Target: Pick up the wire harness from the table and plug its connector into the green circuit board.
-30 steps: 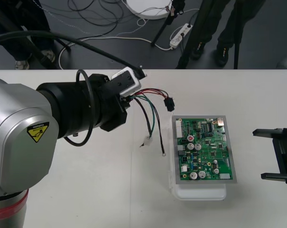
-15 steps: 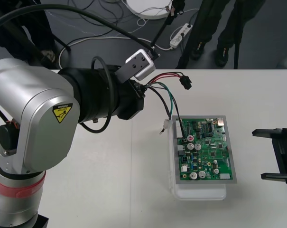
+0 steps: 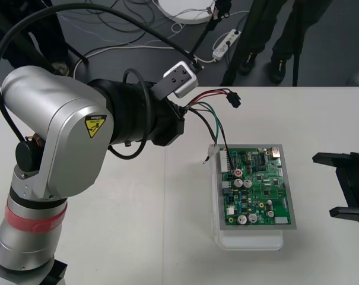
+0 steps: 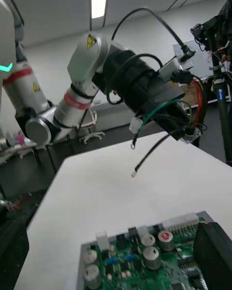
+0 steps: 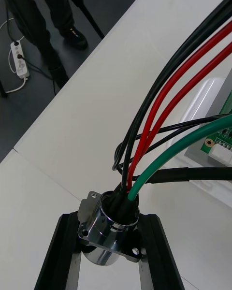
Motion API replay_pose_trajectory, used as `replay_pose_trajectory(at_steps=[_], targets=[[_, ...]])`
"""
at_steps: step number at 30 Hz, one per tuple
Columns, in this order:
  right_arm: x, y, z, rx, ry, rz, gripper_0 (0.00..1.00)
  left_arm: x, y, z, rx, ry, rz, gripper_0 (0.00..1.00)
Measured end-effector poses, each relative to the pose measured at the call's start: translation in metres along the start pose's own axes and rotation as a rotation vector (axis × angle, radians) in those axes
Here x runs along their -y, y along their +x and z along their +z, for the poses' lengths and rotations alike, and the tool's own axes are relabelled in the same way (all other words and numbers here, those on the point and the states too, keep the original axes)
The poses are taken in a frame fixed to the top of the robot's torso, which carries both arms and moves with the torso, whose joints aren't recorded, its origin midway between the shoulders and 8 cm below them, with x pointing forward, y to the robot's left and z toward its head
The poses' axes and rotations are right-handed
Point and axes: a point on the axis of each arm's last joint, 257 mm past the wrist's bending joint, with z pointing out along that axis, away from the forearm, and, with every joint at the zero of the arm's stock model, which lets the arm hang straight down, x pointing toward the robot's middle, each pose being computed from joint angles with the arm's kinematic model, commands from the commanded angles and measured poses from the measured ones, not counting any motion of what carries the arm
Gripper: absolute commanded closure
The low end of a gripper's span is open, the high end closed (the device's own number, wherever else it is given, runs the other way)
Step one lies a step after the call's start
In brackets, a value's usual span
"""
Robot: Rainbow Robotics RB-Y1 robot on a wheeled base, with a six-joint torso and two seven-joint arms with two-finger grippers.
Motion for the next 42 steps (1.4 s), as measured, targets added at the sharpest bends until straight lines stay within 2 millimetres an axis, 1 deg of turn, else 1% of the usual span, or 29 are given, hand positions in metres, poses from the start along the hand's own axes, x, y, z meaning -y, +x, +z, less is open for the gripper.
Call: replay_pose_trajectory(at_steps=[2, 5, 8, 10, 13, 15, 18, 20, 24, 27, 33, 36, 42], targets=[[-0.003, -0.011, 0.004, 0.027, -0.009, 0.068, 0.00, 0.000, 0.003, 0.003, -0.009, 0.004, -0.004, 1.00], [-0.006, -0.023, 0.012, 0.052, -0.019, 0.079, 0.00, 0.000, 0.006, 0.005, -0.019, 0.008, -0.009, 1.00], [0.001, -0.028, 0.021, 0.047, -0.001, 0.068, 0.00, 0.000, 0.009, 0.008, -0.027, 0.012, -0.014, 1.00], [0.007, -0.033, 0.028, 0.050, 0.018, 0.092, 0.00, 0.000, 0.010, 0.009, -0.031, 0.013, -0.015, 1.00], [0.016, -0.045, 0.038, 0.063, 0.069, 0.143, 0.00, 0.000, 0.011, 0.009, -0.032, 0.014, -0.016, 1.00], [0.020, -0.054, 0.044, 0.068, 0.111, 0.139, 0.00, 0.000, 0.011, 0.009, -0.032, 0.014, -0.016, 1.00], [0.026, -0.062, 0.049, 0.043, 0.185, 0.097, 0.00, 0.000, 0.011, 0.009, -0.032, 0.014, -0.016, 1.00], [0.028, -0.067, 0.049, 0.032, 0.223, 0.103, 0.00, 0.000, 0.011, 0.009, -0.032, 0.014, -0.017, 1.00], [0.035, -0.070, 0.051, 0.013, 0.303, 0.146, 0.00, 0.002, 0.009, 0.010, -0.027, 0.017, -0.019, 1.00], [0.035, -0.073, 0.057, 0.018, 0.330, 0.166, 0.00, 0.003, 0.005, 0.010, -0.020, 0.021, -0.020, 1.00], [0.038, -0.072, 0.075, 0.019, 0.385, 0.183, 0.00, 0.005, -0.005, 0.009, -0.001, 0.025, -0.018, 1.00], [0.043, -0.073, 0.084, 0.024, 0.430, 0.188, 0.00, 0.005, -0.007, 0.009, 0.003, 0.024, -0.016, 1.00], [0.047, -0.086, 0.108, 0.042, 0.499, 0.218, 0.00, 0.006, -0.012, 0.009, 0.011, 0.027, -0.016, 1.00]])
